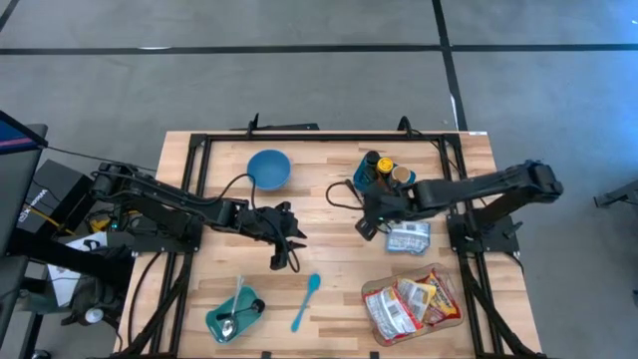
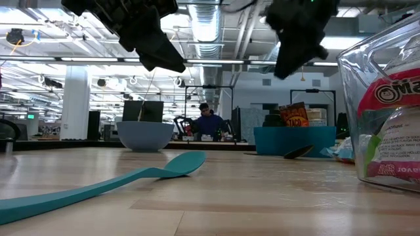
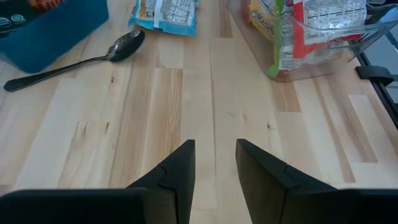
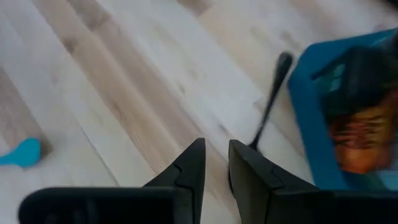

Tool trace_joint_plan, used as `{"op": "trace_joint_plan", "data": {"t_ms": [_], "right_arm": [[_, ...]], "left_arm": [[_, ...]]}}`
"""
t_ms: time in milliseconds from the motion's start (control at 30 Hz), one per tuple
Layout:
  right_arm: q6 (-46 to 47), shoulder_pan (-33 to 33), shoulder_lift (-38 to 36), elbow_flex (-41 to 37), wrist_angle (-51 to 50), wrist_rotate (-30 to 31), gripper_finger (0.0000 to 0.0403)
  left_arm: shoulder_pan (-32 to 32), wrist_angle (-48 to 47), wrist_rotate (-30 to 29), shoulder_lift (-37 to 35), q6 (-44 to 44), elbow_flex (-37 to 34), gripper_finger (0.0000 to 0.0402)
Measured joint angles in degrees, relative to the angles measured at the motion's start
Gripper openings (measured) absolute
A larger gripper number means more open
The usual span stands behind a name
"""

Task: Pick & Place Food Item
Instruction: Put the black spoon into the green bin

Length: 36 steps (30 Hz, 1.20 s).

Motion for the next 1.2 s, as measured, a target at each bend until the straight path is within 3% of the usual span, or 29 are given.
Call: {"op": "trace_joint_plan", "data": {"t_ms": [100, 500, 1200], "right_arm": [[-2.84, -1.45, 4.29, 0.0, 0.43, -3.35, 0.0066], [-3.08, -6.34, 16.25, 0.0, 0.41, -4.59, 0.0066], [-3.51, -10.88, 17.65, 0.03, 5.09, -3.61, 0.0066]], "left_arm": [[0.0, 0.11, 0.0, 0.0, 0.02, 0.0, 0.0111], [0.0, 0.33, 0.0, 0.0, 0.02, 0.0, 0.0111], [0.0, 0.51, 0.0, 0.0, 0.04, 0.0, 0.0111]]}}
